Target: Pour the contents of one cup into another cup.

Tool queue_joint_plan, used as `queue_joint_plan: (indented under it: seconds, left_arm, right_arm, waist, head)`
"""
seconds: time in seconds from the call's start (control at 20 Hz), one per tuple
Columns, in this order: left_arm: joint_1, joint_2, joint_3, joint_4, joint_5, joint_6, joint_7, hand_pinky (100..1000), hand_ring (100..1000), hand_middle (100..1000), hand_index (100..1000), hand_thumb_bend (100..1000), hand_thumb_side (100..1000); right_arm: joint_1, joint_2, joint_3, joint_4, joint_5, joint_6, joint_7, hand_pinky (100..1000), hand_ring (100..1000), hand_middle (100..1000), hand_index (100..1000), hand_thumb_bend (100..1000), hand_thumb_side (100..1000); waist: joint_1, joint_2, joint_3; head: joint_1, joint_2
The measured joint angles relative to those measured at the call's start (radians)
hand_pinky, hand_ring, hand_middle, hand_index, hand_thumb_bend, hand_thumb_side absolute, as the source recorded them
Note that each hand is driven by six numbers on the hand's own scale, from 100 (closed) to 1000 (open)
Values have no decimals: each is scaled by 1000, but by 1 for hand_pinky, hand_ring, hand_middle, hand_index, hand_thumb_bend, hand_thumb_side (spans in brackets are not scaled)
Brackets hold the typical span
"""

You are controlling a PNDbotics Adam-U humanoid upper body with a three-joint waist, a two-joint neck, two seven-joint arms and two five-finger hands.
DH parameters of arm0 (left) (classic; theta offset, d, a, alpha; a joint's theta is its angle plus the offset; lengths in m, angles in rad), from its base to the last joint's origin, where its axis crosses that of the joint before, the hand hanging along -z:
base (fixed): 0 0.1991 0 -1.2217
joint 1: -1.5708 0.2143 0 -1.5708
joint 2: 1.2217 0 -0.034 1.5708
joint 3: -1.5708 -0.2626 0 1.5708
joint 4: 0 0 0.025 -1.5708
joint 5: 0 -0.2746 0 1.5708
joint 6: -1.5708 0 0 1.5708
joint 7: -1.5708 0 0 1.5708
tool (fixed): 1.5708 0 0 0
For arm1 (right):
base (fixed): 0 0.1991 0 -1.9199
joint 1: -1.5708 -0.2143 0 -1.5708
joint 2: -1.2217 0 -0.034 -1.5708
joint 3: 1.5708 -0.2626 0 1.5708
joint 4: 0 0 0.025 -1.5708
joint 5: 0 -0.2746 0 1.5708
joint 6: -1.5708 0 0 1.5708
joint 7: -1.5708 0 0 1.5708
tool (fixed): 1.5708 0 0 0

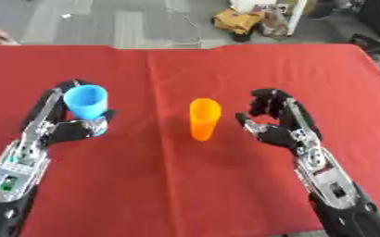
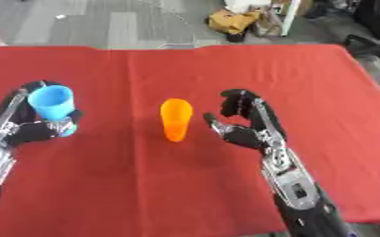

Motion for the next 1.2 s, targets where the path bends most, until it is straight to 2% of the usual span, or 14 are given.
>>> queue_joint_plan:
  seconds: [0.35, 0.8, 1.2]
  left_arm:
    - [27, 2, -8, -69, 17, 20, -16, 450, 445, 498, 636, 498, 100]
    - [45, -7, -13, -99, 31, 27, -24, 481, 447, 500, 636, 505, 100]
    - [50, -9, -14, -104, 35, 30, -29, 489, 448, 500, 636, 509, 100]
  right_arm:
    - [-19, -13, 19, 56, 13, -26, 47, 634, 610, 583, 739, 572, 100]
    - [-49, -13, 38, 106, 32, -55, 83, 736, 767, 758, 807, 587, 100]
    - [-65, -13, 53, 134, 51, -67, 97, 757, 770, 756, 817, 590, 100]
  waist:
    - [11, -2, 11]
    - [27, -3, 21]
    - [33, -3, 33]
  head:
    - [-6, -4]
    - [-13, -9]
    - [-17, -12]
